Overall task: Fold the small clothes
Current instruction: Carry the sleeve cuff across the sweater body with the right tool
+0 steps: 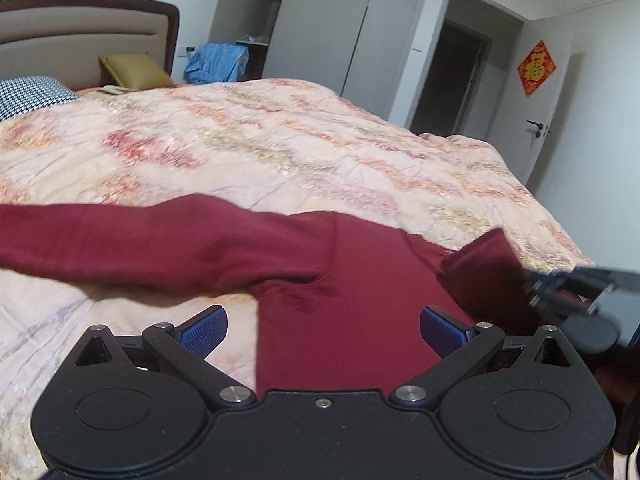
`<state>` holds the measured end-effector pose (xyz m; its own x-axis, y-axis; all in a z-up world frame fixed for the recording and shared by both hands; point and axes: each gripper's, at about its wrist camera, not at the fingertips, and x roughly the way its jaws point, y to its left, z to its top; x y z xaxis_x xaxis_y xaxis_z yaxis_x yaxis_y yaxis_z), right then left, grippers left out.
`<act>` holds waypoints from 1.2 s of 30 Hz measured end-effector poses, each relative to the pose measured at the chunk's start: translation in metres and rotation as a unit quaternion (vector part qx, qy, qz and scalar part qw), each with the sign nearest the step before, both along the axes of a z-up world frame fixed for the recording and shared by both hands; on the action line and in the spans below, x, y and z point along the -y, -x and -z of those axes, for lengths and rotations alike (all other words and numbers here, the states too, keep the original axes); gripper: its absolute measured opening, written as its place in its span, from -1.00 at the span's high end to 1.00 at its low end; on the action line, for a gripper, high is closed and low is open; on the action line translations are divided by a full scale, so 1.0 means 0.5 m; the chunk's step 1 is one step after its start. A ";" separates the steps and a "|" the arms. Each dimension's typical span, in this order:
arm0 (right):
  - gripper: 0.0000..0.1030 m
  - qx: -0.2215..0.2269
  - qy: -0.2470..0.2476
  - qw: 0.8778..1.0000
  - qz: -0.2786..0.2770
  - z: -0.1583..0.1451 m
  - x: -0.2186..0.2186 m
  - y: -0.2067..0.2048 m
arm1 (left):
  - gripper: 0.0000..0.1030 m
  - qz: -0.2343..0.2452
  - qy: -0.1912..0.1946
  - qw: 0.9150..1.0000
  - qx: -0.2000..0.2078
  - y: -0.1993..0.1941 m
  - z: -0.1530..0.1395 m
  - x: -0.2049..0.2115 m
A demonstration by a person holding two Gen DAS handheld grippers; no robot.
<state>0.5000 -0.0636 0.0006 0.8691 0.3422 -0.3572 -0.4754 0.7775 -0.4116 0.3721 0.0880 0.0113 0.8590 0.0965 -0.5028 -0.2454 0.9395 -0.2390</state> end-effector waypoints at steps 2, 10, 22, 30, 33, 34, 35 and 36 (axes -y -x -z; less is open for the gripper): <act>0.88 -0.009 0.023 1.000 -0.010 0.031 -0.027 0.010 | -0.99 -0.004 0.004 1.000 -0.001 0.000 0.007 -0.008; 0.16 -0.053 0.050 0.995 -0.069 0.068 -0.014 0.077 | -0.99 -0.007 0.035 0.999 -0.001 -0.017 0.029 -0.010; -0.95 -0.012 -0.035 0.998 0.040 0.031 0.252 0.169 | -0.99 0.077 0.006 0.997 0.020 -0.162 0.050 0.124; -0.96 -0.092 -0.206 0.961 0.162 -0.007 0.467 0.043 | -0.99 0.074 -0.035 0.996 -0.024 -0.216 0.117 0.160; -0.90 -0.133 -0.270 0.937 0.177 -0.003 0.522 -0.038 | -0.99 0.073 -0.029 0.996 -0.033 -0.217 0.141 0.151; -0.81 -0.145 -0.286 0.929 0.183 0.002 0.536 -0.065 | -0.99 0.072 -0.033 0.996 -0.030 -0.215 0.147 0.153; -0.71 -0.158 -0.300 0.921 0.190 0.009 0.548 -0.090 | -0.99 0.072 -0.040 0.996 -0.026 -0.212 0.152 0.156; -0.66 -0.172 -0.315 0.912 0.198 0.018 0.560 -0.108 | -0.99 0.072 -0.045 0.996 -0.023 -0.211 0.155 0.159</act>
